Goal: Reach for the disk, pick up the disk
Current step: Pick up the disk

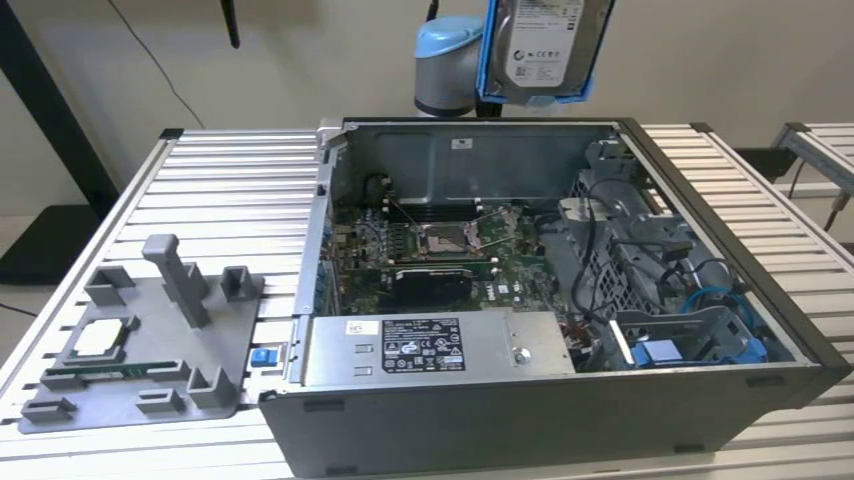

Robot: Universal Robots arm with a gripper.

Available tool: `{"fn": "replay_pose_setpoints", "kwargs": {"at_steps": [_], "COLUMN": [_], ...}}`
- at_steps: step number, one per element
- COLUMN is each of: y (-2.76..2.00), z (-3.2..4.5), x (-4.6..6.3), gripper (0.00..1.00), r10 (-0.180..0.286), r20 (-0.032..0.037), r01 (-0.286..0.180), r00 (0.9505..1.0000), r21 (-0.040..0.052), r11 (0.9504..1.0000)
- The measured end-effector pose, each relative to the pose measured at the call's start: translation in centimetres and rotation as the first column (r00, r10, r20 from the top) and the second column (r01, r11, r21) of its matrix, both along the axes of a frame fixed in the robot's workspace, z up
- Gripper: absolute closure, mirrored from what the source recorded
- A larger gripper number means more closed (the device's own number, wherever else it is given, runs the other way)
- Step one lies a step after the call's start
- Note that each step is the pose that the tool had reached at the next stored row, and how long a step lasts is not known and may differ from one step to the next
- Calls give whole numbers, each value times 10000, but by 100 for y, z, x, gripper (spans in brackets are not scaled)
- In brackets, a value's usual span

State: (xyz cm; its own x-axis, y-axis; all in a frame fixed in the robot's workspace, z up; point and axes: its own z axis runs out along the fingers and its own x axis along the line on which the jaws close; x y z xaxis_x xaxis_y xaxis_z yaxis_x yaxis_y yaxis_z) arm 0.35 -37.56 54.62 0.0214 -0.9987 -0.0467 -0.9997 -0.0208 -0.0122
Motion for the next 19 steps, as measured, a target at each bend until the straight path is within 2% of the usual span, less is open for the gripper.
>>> {"fn": "replay_pose_setpoints", "kwargs": {"at_steps": [8,19], "y": [0,0], "z": [0,0], "x": [95,117], "gripper": [100,100], "r10": [0,0], "r20": [0,1], "r01": [0,0], "r00": [10000,10000], "r21": [6,6], "r11": [10000,10000]}}
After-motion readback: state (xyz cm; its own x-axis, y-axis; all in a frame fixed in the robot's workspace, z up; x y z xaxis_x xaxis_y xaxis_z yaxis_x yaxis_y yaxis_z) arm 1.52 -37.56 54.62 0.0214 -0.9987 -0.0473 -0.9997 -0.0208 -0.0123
